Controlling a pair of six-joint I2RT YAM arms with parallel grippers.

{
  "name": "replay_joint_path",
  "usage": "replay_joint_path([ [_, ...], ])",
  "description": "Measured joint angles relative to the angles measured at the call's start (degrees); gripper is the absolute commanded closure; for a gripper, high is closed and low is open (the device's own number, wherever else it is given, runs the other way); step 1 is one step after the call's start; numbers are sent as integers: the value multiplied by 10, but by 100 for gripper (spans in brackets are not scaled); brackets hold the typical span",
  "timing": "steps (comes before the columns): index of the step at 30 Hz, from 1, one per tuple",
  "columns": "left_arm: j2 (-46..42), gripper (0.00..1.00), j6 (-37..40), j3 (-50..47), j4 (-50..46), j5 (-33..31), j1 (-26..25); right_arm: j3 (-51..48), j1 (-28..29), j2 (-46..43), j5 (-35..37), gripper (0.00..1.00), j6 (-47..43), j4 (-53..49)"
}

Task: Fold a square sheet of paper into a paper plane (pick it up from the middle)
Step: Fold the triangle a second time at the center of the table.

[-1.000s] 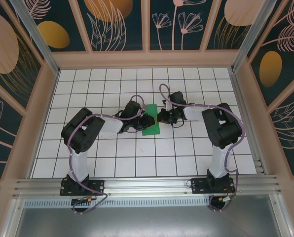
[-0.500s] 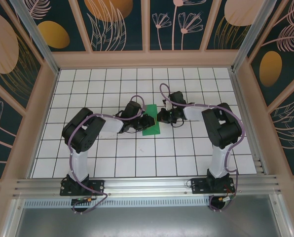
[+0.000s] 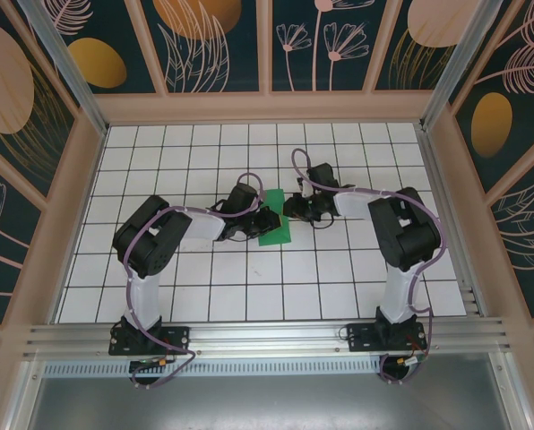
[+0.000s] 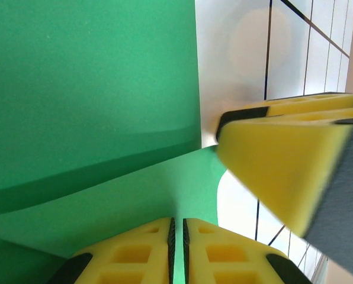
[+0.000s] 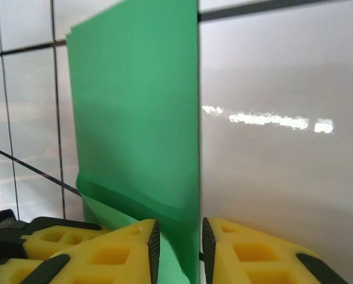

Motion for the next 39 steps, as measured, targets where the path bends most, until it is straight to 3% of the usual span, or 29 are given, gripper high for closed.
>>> replay_joint_path([
  [10, 0, 87, -14, 1, -4, -11, -2, -92, 2, -101, 5, 77, 15, 13],
  [32, 0, 87, -37, 2, -4, -21, -3, -118, 32, -88, -18, 74, 0, 6],
  [39, 0, 87, -37, 2, -4, -22, -3, -113, 32, -72, -19, 78, -2, 7],
])
